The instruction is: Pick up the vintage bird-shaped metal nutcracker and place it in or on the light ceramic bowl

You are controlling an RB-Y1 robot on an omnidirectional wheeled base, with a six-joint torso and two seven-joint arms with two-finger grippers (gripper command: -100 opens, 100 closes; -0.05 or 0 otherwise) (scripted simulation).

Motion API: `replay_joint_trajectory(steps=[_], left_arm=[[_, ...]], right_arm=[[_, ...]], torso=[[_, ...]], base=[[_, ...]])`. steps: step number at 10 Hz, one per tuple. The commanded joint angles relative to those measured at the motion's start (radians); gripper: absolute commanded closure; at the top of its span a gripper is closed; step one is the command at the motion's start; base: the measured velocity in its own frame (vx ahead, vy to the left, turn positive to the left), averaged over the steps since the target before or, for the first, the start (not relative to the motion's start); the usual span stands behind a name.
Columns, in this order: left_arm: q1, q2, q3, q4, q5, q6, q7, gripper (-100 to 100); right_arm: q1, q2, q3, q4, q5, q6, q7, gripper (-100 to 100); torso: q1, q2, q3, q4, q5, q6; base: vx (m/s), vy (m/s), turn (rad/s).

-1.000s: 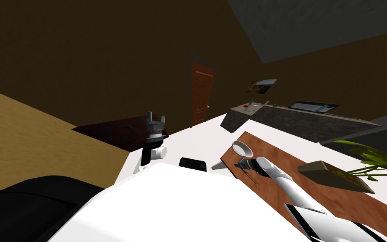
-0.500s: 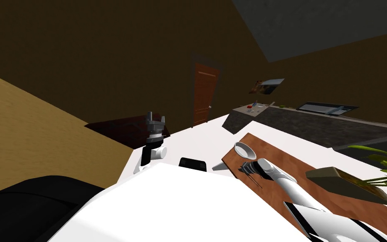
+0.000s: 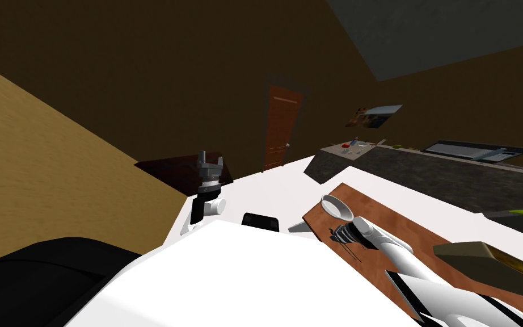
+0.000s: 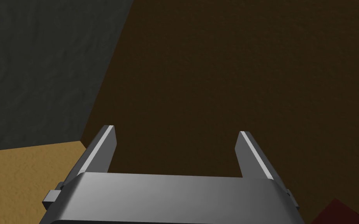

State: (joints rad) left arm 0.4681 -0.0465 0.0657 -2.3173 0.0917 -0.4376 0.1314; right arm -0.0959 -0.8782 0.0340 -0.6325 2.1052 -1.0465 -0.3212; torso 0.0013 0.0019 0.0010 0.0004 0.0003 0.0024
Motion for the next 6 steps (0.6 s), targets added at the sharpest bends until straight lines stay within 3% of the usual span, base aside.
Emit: replay_joint_trajectory(steps=[1, 2, 6], left_arm=[[0.0, 0.0, 0.0, 0.0, 0.0, 0.0, 0.0, 0], [0.0, 0.0, 0.0, 0.0, 0.0, 0.0, 0.0, 0], [0.0, 0.0, 0.0, 0.0, 0.0, 0.0, 0.0, 0]], right_arm=[[-0.011, -0.008, 0.001, 0.041, 0.039, -0.011, 0.0, -100], [-0.011, -0.008, 0.001, 0.041, 0.039, -0.011, 0.0, -100], [-0.026, -0.025, 0.003, 0.114, 0.129, -0.036, -0.017, -100]], torso=[[0.0, 0.0, 0.0, 0.0, 0.0, 0.0], [0.0, 0.0, 0.0, 0.0, 0.0, 0.0], [0.001, 0.001, 0.001, 0.0, 0.0, 0.0]], base=[[-0.026, 0.011, 0.14], [-0.02, 0.009, 0.052], [-0.025, 0.018, 0.106]])
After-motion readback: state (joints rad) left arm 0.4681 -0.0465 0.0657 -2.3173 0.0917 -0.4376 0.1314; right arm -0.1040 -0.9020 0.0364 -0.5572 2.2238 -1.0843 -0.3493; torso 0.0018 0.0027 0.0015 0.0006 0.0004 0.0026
